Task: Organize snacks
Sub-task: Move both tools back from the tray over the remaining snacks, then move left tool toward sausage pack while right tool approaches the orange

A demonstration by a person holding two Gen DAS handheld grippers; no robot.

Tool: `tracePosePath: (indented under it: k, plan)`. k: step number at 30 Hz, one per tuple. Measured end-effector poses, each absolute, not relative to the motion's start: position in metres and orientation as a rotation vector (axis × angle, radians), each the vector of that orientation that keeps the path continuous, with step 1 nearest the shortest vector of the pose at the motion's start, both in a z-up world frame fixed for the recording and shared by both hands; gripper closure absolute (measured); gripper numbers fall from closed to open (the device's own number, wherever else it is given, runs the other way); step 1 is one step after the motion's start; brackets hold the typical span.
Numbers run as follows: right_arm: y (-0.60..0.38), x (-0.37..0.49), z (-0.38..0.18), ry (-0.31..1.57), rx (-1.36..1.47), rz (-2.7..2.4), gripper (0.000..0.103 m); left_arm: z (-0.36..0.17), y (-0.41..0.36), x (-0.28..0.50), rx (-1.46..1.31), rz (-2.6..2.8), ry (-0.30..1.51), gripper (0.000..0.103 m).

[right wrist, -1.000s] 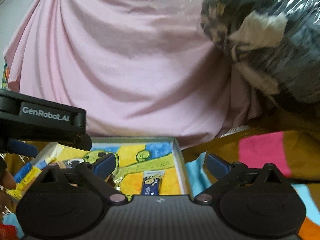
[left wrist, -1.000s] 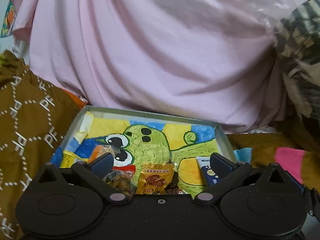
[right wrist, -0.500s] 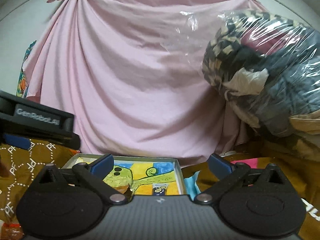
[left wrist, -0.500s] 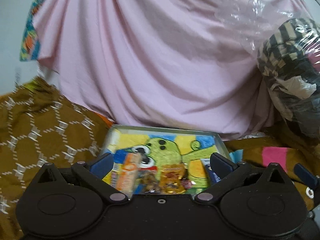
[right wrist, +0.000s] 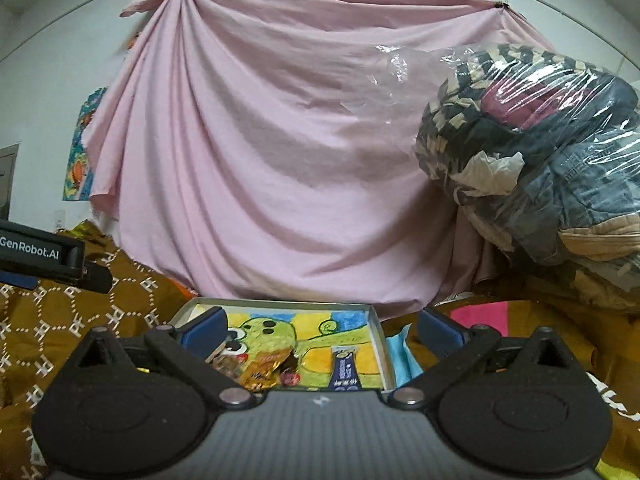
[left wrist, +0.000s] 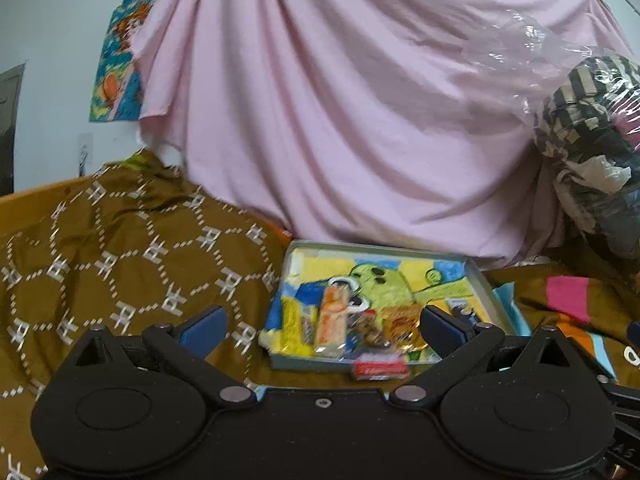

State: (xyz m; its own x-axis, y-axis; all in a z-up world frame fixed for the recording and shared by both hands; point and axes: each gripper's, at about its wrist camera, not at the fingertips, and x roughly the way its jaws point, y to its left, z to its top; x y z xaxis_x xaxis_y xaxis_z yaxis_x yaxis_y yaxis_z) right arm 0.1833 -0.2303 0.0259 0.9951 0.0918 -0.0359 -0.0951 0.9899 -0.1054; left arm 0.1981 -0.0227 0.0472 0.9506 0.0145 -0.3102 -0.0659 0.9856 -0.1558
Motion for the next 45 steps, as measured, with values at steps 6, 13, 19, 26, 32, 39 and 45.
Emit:
tracePosePath:
  k: [6,13,19,26,32,39,45]
  plan:
    - [-0.215,0.158,0.014,0.068,-0.179,0.150,0.000,0.033,-0.008,0.183,-0.148,0.036,0.341,0.001]
    - [-0.201,0.142,-0.010,0.224,-0.280,0.208,0.000,0.003,0.006,0.166,-0.134,0.038,0.402,0.001]
    - [-0.196,0.143,-0.023,0.364,-0.304,0.224,0.000,-0.025,0.012,0.155,-0.121,0.031,0.496,0.001]
    - [-0.184,0.148,-0.039,0.471,-0.388,0.226,0.000,-0.050,0.012,0.150,-0.118,-0.010,0.613,0.001]
    - [-0.181,0.158,-0.051,0.569,-0.435,0.235,0.000,-0.057,0.006,0.153,-0.117,-0.054,0.659,0.001]
    - [-0.182,0.171,-0.056,0.570,-0.601,0.291,0.000,-0.061,-0.004,0.165,-0.107,-0.121,0.694,0.001]
    - [-0.189,0.179,-0.070,0.516,-0.798,0.361,0.000,-0.066,-0.014,0.184,-0.106,-0.157,0.709,0.001]
